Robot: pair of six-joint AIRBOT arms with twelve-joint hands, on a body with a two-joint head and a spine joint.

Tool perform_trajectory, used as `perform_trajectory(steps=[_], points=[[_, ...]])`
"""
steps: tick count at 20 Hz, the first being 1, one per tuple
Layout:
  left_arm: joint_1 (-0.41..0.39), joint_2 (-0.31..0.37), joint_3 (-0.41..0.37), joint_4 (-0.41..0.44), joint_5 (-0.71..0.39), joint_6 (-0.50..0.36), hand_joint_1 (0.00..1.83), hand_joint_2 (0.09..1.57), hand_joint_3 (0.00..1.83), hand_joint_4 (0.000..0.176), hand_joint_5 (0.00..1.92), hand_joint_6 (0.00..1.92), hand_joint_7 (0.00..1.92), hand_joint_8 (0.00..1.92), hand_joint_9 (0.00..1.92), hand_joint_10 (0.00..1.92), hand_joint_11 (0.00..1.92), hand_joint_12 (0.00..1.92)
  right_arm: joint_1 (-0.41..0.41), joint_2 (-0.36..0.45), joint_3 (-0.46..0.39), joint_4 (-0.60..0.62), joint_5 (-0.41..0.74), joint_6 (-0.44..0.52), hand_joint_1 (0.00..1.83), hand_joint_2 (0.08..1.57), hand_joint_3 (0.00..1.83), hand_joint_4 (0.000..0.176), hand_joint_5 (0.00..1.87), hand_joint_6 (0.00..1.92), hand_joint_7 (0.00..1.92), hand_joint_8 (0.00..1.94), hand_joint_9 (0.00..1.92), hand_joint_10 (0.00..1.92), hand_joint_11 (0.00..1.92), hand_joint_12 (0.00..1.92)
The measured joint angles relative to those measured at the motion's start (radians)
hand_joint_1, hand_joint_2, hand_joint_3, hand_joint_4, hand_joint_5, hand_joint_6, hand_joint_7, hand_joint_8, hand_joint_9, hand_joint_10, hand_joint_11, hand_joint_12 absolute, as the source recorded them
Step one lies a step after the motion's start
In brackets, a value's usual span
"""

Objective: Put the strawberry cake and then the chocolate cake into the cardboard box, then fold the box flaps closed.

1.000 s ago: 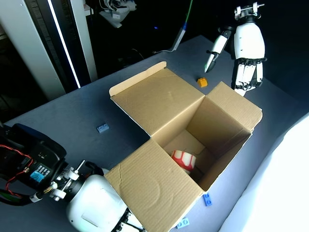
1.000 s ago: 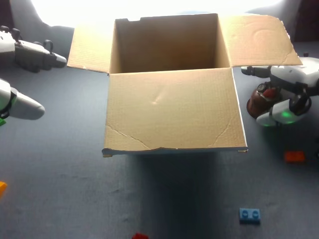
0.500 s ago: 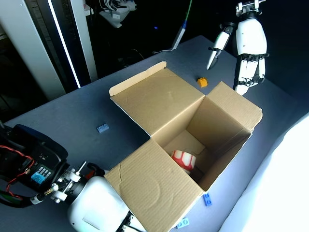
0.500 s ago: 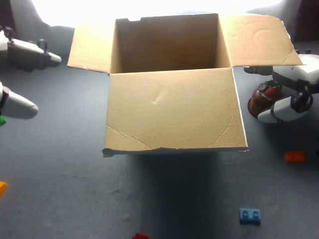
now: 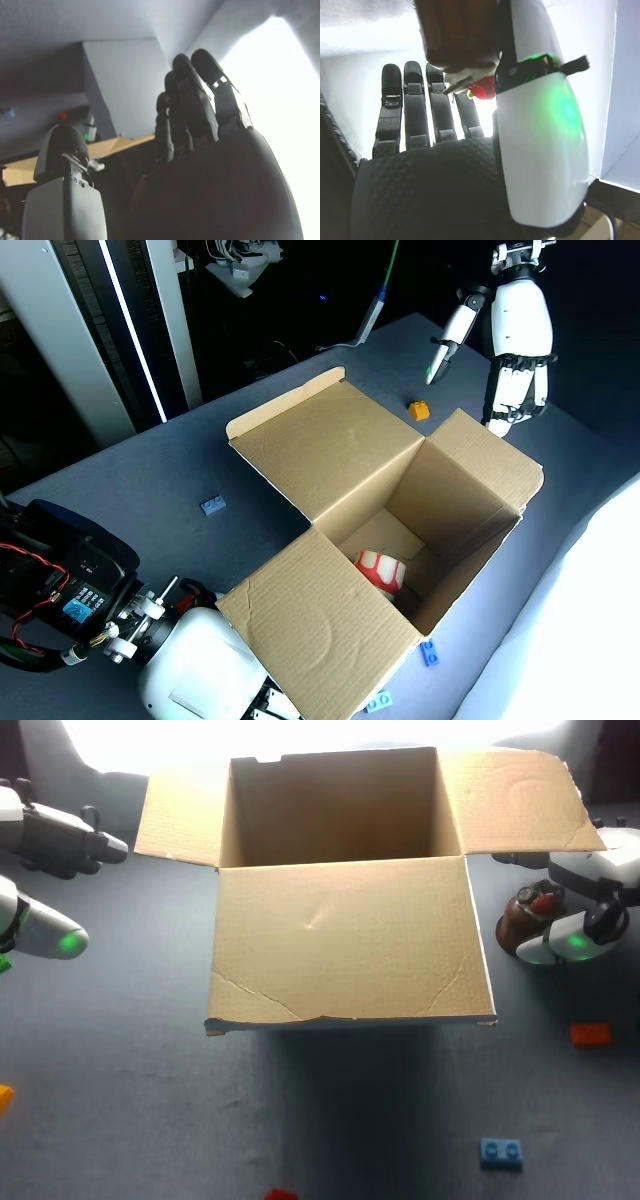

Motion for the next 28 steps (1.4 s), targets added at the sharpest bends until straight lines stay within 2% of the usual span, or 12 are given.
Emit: perform_trajectory(steps=[2,4,9,11,15,18,20,23,24,26,27,28], points=[[0.000,0.000,0.000,-0.005,-0.005,-0.019,0.55,1.08,0.00,0.039,0.23,0.00,0.36,0.00,0.45,0.00,0.02,1.23,-0.003,0.000,0.000,0.000,0.001,0.000,1.02,1.00,0.00,0.000,0.17,0.00,0.19,0.00,0.21,0.00,0.00,0.56],[-0.003,0.000,0.000,-0.004,-0.014,-0.045,0.55,1.08,0.00,0.035,0.23,0.00,0.36,0.00,0.46,0.00,0.02,1.23,-0.005,0.000,0.000,0.000,0.001,0.000,0.99,1.01,0.01,0.000,0.17,0.00,0.20,0.00,0.24,0.01,0.00,0.64],[-0.063,0.000,0.006,-0.008,-0.027,-0.048,0.56,1.08,0.00,0.039,0.24,0.00,0.36,0.00,0.46,0.00,0.02,1.23,-0.005,0.000,0.000,-0.001,0.001,0.000,1.02,1.00,0.00,0.000,0.19,0.01,0.22,0.00,0.24,0.00,0.00,0.62],[-0.063,0.000,0.011,-0.008,-0.037,-0.048,0.56,1.08,0.00,0.038,0.24,0.00,0.36,0.00,0.46,0.00,0.02,1.23,-0.005,0.000,0.000,0.000,0.001,0.000,1.04,0.99,0.00,0.000,0.18,0.00,0.21,0.00,0.23,0.00,0.00,0.57],[-0.058,0.000,0.022,-0.004,-0.066,-0.048,0.55,1.08,0.00,0.037,0.24,0.00,0.35,0.00,0.46,0.00,0.04,1.24,-0.005,0.000,0.000,0.000,0.001,0.000,1.00,1.01,0.00,0.000,0.18,0.00,0.21,0.00,0.25,0.00,0.00,0.66],[-0.048,-0.002,0.031,-0.007,-0.080,-0.048,0.55,1.07,0.00,0.039,0.23,0.00,0.35,0.00,0.46,0.00,0.03,1.23,-0.005,0.000,0.000,0.000,0.001,0.000,1.01,1.00,0.00,0.000,0.16,0.00,0.19,0.00,0.22,0.00,0.00,0.62],[-0.047,-0.005,0.047,-0.003,-0.100,-0.048,0.55,1.07,0.00,0.033,0.21,0.00,0.35,0.00,0.46,0.00,0.03,1.23,-0.006,0.000,0.000,0.000,0.002,0.000,0.97,1.01,0.00,0.000,0.15,0.00,0.21,0.00,0.23,0.00,0.00,0.49],[-0.040,-0.008,0.049,-0.003,-0.129,-0.050,0.56,1.07,0.00,0.028,0.23,0.01,0.36,0.01,0.47,0.01,0.04,1.23,-0.006,0.000,0.000,-0.001,0.002,0.000,0.96,1.01,0.00,0.000,0.15,0.01,0.21,0.00,0.23,0.00,0.00,0.51],[-0.040,-0.007,0.047,-0.004,-0.142,-0.056,0.57,1.07,0.00,0.032,0.22,0.00,0.35,0.00,0.46,0.00,0.03,1.22,-0.006,0.000,0.000,0.000,0.003,0.000,1.00,1.05,0.01,0.000,0.32,0.03,0.35,0.02,0.34,0.02,0.00,0.77],[-0.039,-0.008,0.047,-0.013,-0.151,-0.081,0.58,1.07,0.00,0.033,0.22,0.00,0.34,0.00,0.45,0.00,0.00,1.26,-0.006,0.000,0.000,0.000,0.005,0.000,1.08,1.08,0.00,0.000,0.53,0.05,0.62,0.05,0.62,0.11,0.05,1.20],[-0.039,-0.008,0.047,-0.021,-0.151,-0.084,0.58,1.07,0.00,0.033,0.22,0.00,0.34,0.00,0.45,0.00,0.00,1.26,-0.006,0.000,0.000,0.000,0.005,0.000,1.08,1.08,0.00,0.000,0.53,0.05,0.62,0.05,0.62,0.11,0.05,1.20],[-0.039,-0.008,0.047,-0.032,-0.151,-0.085,0.58,1.06,0.00,0.031,0.22,0.00,0.34,0.00,0.45,0.00,0.00,1.28,-0.006,0.000,0.000,0.000,0.005,0.000,1.11,1.09,0.00,0.000,0.63,0.09,0.71,0.13,0.65,0.37,0.16,1.31]])
